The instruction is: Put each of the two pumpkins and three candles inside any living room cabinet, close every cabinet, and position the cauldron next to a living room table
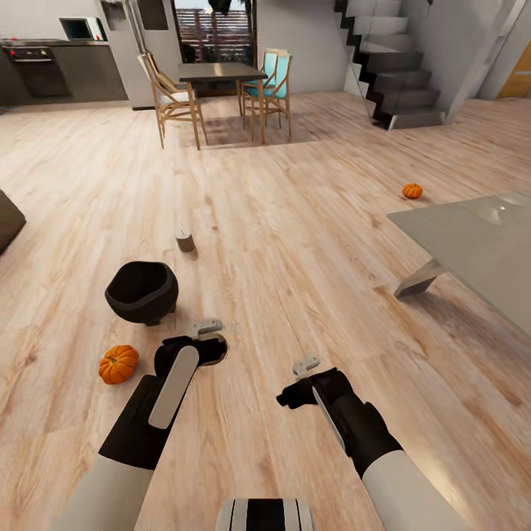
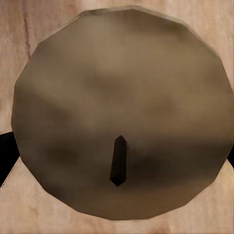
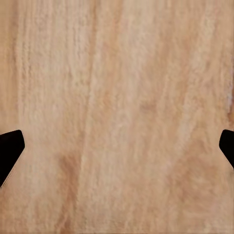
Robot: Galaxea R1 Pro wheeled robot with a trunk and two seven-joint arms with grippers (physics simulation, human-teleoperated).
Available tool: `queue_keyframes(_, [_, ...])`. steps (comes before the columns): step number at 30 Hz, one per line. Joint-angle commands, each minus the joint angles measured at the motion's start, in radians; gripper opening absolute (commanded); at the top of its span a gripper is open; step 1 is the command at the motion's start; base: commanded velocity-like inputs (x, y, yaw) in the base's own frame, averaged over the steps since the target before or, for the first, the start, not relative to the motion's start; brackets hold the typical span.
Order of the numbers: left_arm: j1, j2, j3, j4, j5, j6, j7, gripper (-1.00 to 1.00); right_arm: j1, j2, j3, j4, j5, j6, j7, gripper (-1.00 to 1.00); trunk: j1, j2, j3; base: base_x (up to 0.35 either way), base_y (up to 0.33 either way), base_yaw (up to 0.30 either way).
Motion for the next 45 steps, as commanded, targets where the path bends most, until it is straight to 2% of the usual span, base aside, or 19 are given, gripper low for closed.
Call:
queue_keyframes(1, [0.000, 0.000, 0.000, 0.000, -0.003, -0.001, -0.002, -1.00, 0.000, 0.000, 0.000, 0.000, 0.000, 0.000, 0.000, 1.00, 0.000, 0.000, 0.004, 0.000, 0.000, 0.288])
queue_keyframes(7, [0.000, 0.000, 0.000, 0.001, -0.002, -0.006, -0.002, -1.00, 0.000, 0.000, -0.001, 0.002, -0.001, 0.000, 0.000, 1.00, -0.003, 0.002, 0.027, 0.000, 0.000, 0.230])
queue_keyframes(20, [0.000, 0.000, -0.001, 0.006, -0.001, -0.007, -0.003, -1.00, 0.000, 0.001, 0.001, 0.009, -0.005, 0.000, 0.000, 1.00, -0.009, 0.005, 0.077, 0.033, 0.000, 0.012])
queue_keyframes(28, [0.000, 0.000, 0.000, 0.008, 0.013, -0.007, -0.004, -1.00, 0.000, 0.001, 0.001, 0.009, -0.005, 0.000, -0.001, 1.00, -0.009, 0.005, 0.077, 0.314, -0.017, 0.000])
queue_keyframes(31, [0.000, 0.001, 0.000, 0.023, 0.014, -0.008, -0.004, -1.00, 0.000, 0.004, 0.001, 0.045, -0.004, -0.001, -0.001, 1.00, -0.009, 0.005, 0.077, 0.328, -0.090, 0.000])
queue_keyframes(35, [0.000, 0.000, 0.000, 0.024, 0.014, -0.008, -0.004, -1.00, 0.000, 0.001, -0.001, 0.087, -0.004, -0.046, -0.003, 1.00, -0.009, 0.005, 0.077, 0.328, -0.091, 0.000])
queue_keyframes(41, [0.000, 0.000, -0.001, 0.026, 0.015, -0.008, -0.004, -1.00, 0.000, -0.003, -0.045, 0.300, 0.000, -0.181, -0.007, 1.00, -0.009, 0.005, 0.077, 0.328, -0.091, 0.000])
queue_keyframes(45, [0.001, 0.000, -0.001, 0.033, 0.014, -0.010, -0.004, -1.00, 0.000, -0.009, -0.049, 0.341, -0.002, -0.208, -0.038, 1.00, -0.009, 0.005, 0.077, 0.328, -0.089, 0.000])
